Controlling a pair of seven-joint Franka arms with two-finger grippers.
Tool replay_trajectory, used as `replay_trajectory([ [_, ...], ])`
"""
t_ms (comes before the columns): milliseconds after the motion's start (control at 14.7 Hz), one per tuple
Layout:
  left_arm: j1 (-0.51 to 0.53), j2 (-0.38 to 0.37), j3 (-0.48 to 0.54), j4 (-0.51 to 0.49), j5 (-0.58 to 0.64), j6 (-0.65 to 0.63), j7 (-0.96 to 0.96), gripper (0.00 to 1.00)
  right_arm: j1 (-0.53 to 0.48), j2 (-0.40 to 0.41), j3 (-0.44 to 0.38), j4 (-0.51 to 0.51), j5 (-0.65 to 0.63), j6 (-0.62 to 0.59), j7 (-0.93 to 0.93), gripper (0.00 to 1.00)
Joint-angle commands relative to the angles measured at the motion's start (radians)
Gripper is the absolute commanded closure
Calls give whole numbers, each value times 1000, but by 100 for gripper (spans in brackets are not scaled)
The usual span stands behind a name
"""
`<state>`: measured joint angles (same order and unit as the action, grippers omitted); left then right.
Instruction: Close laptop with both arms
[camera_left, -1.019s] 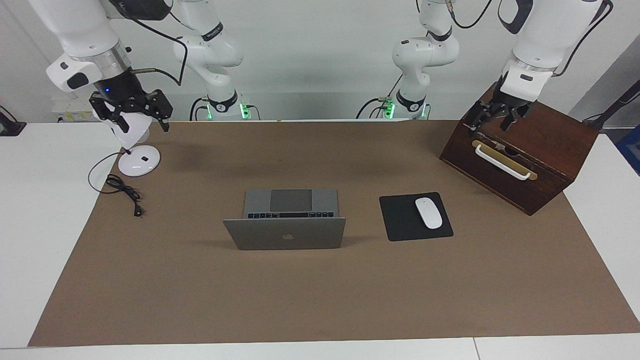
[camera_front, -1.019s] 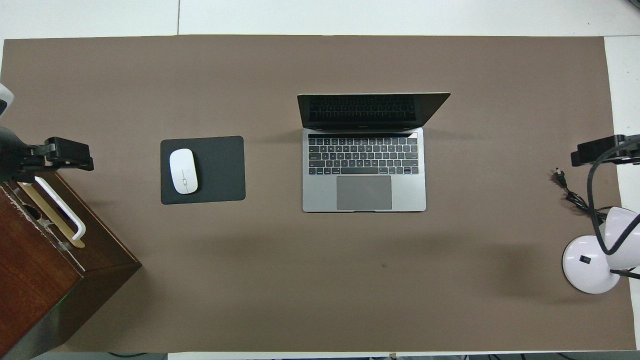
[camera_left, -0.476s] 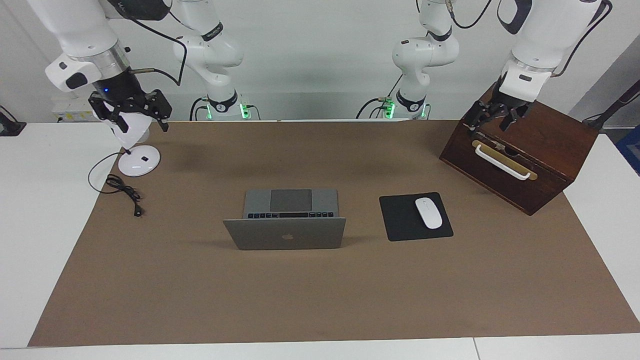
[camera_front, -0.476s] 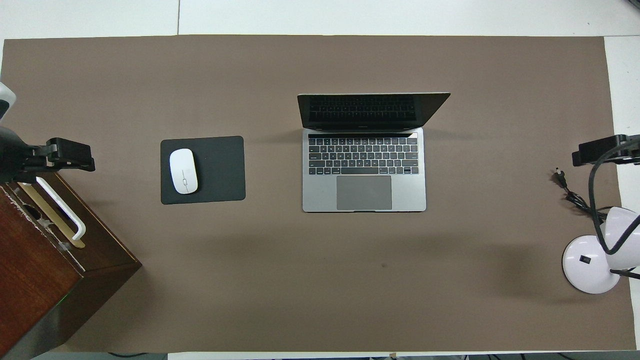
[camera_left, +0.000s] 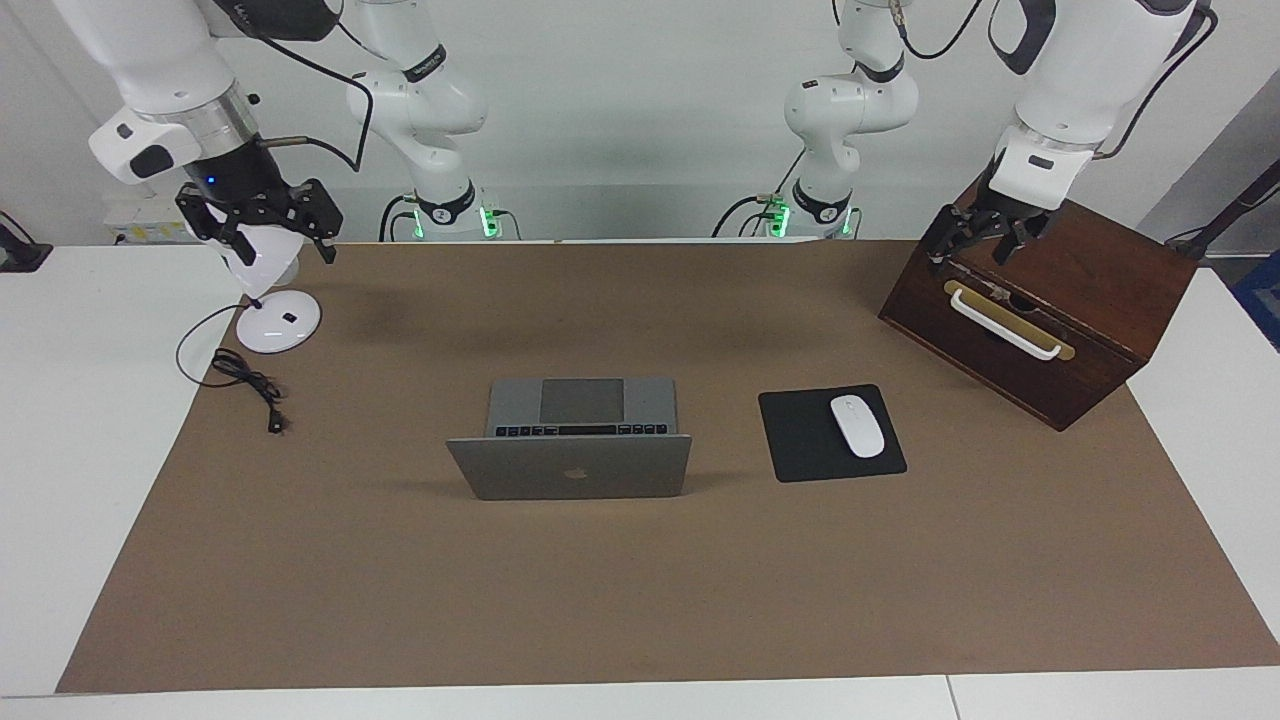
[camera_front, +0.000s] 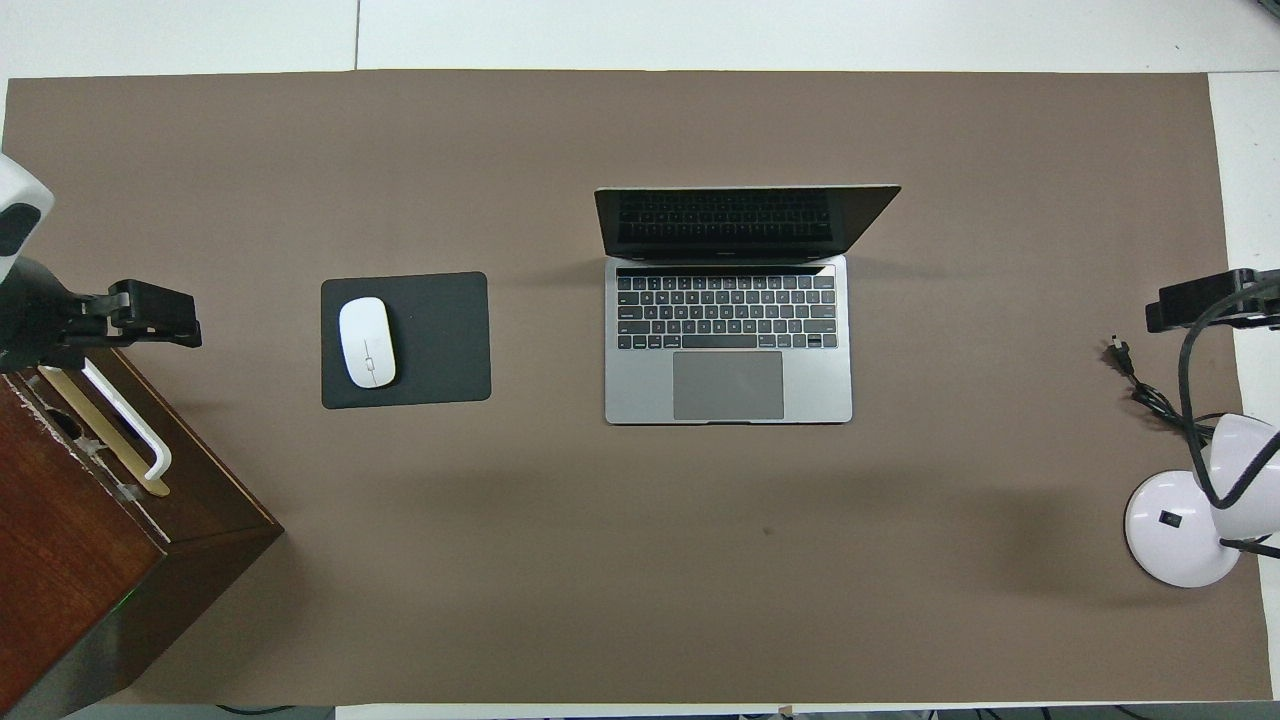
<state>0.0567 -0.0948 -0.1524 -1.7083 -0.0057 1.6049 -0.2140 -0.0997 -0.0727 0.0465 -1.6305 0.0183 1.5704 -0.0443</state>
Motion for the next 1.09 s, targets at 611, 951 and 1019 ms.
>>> replay_trajectory([
  [611, -15, -17, -56, -76, -11, -17, -128, 65, -12, -21, 3, -23, -9, 34, 8, 0],
  [951, -17, -20, -62, -77, -80, 33, -303, 84, -12, -3, 3, -34, -6, 166, -32, 0],
  [1019, -20, -37, -56, -94, -139, 61, -347, 84, -12, 13, 3, -29, -6, 193, -35, 0],
])
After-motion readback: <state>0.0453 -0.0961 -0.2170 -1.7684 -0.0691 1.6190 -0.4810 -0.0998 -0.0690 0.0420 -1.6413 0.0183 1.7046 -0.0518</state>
